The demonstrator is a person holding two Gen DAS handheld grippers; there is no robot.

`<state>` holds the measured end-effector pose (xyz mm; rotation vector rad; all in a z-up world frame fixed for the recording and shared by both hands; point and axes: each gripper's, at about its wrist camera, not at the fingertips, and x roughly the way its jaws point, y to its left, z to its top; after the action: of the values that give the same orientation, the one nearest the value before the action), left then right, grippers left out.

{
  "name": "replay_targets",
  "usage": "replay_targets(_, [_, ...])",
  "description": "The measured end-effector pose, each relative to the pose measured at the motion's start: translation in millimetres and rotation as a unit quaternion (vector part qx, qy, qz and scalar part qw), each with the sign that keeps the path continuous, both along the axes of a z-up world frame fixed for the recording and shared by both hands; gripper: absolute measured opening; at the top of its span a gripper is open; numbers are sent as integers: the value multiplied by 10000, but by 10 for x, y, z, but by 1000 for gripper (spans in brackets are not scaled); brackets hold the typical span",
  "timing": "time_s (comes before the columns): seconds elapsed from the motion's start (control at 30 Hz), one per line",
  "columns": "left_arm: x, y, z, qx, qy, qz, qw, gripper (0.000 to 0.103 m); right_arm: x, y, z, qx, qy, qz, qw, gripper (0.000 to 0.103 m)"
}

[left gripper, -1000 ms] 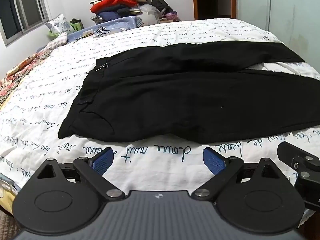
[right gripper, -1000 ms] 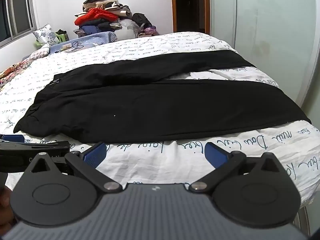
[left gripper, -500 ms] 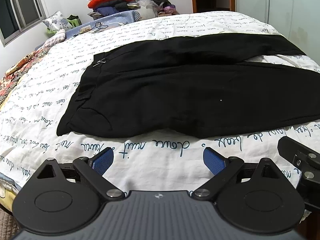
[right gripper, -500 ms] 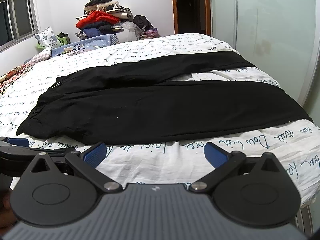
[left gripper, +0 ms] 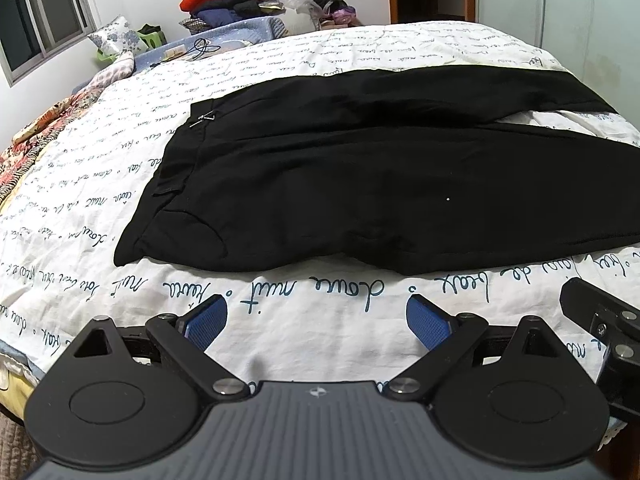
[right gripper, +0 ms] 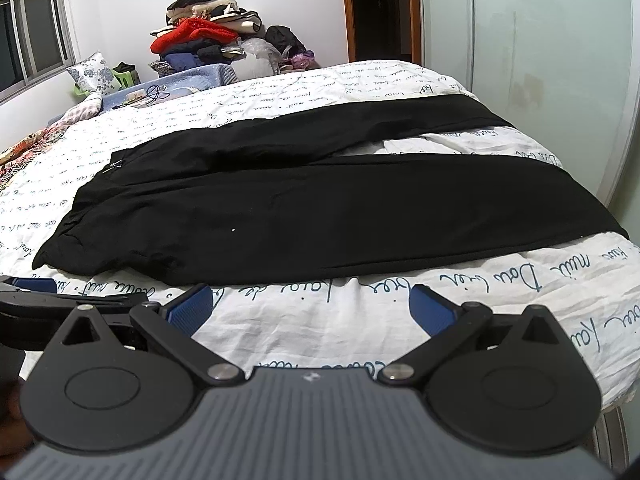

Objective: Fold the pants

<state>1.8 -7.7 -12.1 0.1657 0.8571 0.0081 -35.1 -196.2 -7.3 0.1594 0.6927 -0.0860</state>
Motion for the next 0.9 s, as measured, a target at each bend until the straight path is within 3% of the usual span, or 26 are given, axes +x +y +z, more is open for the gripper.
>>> replay_targets(0.9, [33, 16, -6, -83, 66, 35, 9999, 97, 17, -2, -6, 44, 40, 85, 9999, 103])
